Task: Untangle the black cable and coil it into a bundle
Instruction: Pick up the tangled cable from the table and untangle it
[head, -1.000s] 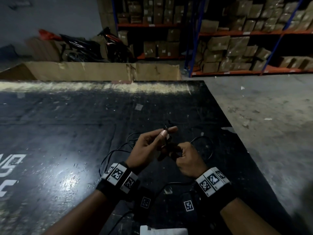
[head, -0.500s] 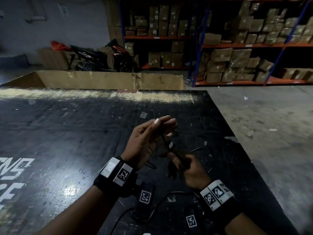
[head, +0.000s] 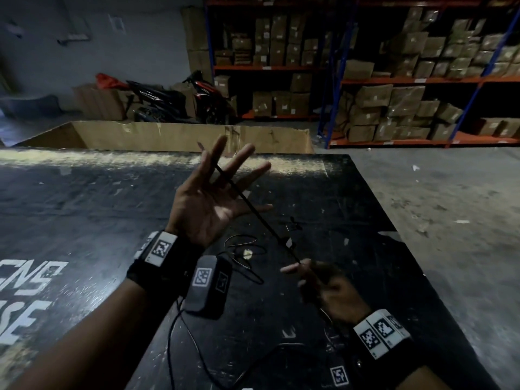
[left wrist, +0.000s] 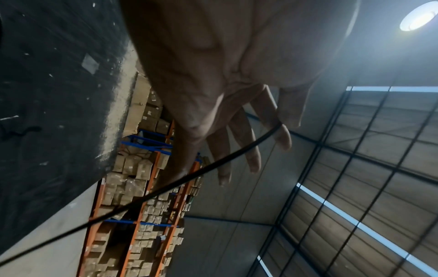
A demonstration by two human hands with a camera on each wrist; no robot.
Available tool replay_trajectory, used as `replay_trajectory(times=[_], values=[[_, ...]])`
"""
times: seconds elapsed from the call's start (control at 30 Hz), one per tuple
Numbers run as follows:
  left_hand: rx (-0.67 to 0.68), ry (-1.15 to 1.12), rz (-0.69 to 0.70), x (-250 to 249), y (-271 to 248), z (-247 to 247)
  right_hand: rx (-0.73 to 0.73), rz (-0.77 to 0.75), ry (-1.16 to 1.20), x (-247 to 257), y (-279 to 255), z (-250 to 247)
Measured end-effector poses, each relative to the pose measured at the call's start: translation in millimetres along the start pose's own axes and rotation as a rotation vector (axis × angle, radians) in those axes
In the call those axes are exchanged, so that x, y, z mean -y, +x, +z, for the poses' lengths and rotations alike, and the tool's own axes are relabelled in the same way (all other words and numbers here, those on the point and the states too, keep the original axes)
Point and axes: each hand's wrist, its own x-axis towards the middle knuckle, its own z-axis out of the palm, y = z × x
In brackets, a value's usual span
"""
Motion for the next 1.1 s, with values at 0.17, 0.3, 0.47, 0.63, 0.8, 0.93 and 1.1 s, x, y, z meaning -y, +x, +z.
replay_trajectory(times=[0.17,0.3,0.47,0.63,0.8,0.93,1.1], values=[[0.186,-0.159,-0.057,-10.6,-4.1,2.4,-0.052,0.008,-0.212,-15.8,-1.1,-22.4],[0.33,-0.219,-0.188,-0.3,-13.6,11.7,-0.112,-0.043,-0.252,-14.9,4.5,-39.0],[0.438,-0.242,-0.391,22.4,-30.9,22.0,-0.193,-0.095,-0.329,11.8,20.6,-49.4],[0.443,0.049,-0.619,65.8,-57.8,23.8,-0.212,-0.167,-0.543,55.0,49.2,-59.3],[0.231,0.206,-0.749,94.1,-57.4,1.4,-0.21,-0.26,-0.69,118.3,52.9,-34.4],[0.051,0.328,-0.723,99.6,-47.8,-14.2,-0.224,-0.293,-0.791,130.0,39.0,-7.8],[-0.057,0.351,-0.609,99.7,-36.0,-27.4,-0.269,-0.323,-0.743,121.4,11.1,26.5]])
